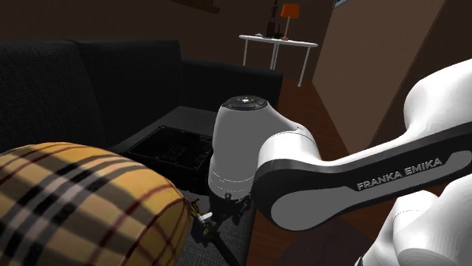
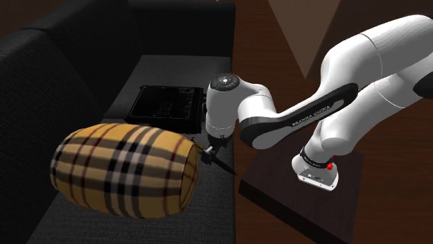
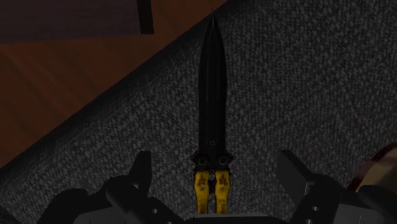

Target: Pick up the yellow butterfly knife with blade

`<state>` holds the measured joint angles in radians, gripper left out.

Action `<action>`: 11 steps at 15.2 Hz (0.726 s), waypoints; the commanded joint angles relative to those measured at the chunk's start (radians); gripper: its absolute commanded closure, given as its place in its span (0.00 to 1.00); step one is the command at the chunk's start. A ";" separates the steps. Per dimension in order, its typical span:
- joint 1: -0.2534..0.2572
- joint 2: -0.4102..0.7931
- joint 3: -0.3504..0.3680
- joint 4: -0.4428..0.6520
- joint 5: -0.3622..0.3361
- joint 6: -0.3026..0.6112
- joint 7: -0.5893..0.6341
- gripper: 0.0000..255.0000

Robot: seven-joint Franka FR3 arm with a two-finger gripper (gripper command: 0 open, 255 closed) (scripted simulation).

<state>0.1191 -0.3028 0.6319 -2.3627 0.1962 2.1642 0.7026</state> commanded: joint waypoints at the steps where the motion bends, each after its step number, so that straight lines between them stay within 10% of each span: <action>1: -0.002 0.022 0.013 -0.012 -0.008 0.032 0.013 0.00; 8: -0.009 0.068 0.034 -0.055 -0.027 0.116 0.030 0.00; 9: -0.010 0.069 0.034 -0.055 -0.028 0.117 0.030 1.00; 11: -0.010 0.073 0.036 -0.051 -0.030 0.117 0.034 1.00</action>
<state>0.1123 -0.2366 0.6693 -2.4067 0.1707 2.2836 0.7349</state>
